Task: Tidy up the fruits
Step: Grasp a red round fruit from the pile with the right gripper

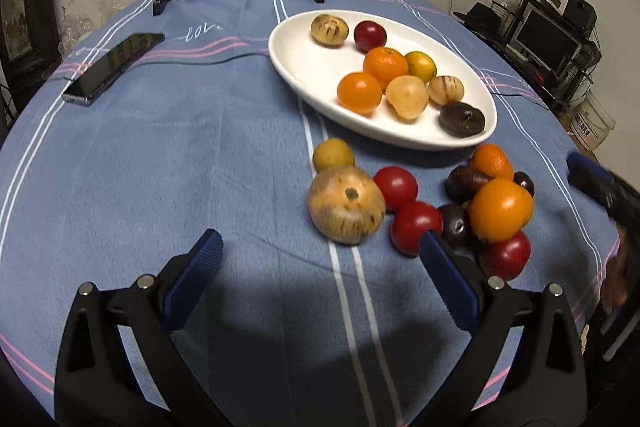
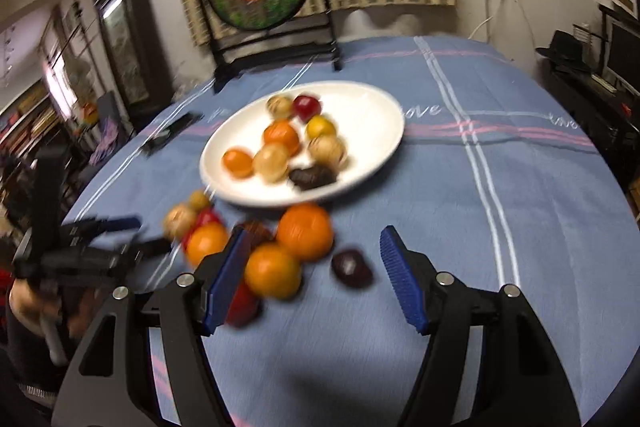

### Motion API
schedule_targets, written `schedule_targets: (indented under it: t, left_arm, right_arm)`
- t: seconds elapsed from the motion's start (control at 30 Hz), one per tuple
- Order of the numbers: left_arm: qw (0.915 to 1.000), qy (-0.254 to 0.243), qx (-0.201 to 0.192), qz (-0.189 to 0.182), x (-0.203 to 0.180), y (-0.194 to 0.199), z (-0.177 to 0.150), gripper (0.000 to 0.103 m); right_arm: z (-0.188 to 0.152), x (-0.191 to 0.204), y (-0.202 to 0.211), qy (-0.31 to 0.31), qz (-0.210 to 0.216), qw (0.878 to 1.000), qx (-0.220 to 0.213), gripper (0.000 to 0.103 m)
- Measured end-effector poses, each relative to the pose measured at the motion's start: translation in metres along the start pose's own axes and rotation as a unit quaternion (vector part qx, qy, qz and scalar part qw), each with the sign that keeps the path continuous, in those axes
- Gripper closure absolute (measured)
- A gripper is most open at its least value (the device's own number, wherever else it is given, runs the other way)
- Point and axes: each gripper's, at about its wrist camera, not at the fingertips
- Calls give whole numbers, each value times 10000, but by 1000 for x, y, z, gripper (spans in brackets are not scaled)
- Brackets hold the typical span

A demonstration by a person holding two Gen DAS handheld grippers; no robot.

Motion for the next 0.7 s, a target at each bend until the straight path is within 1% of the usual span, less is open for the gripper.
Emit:
schedule_targets:
  t: [0.07,0.2,0.37,0.43,0.5,0.57,0.7]
  left_arm:
    - [10000,47,52,35,2,-3,-3,3]
    - [10000,67,39,62,2,-3,-4,3]
    - [10000,62,62,35,1,-5,-4,3]
    - [9999,86,64,30,1,-5,-5,3]
    - [9999,90,74,67,-1,-5,-6,3]
    - [10000,23,30,-5,-2,-4,-7,3]
    - [9999,96,107,-29,-1,-7,-7,3]
  right_arm:
    - [-11,5,-2,31,129,9994,310,35]
    - [-24,11,-9,-1,325,9974,638,35]
    - [-32,25,-22,97,391,9954,866,35]
    - [-34,32,-28,233,335,9947,946,35]
    - [-36,38,-34,371,190,9939,1016,35]
    - [-36,42,-41,396,144,9932,1087,35]
    - [-33,51,-55,495,11,9912,1225,41]
Point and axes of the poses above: each gripper's, at about its wrist camera, not at the fingertips, and y roughly against the way its jaws point, x to its left, z to its top, and after that the axes turned 10 degrees about z, right-handed
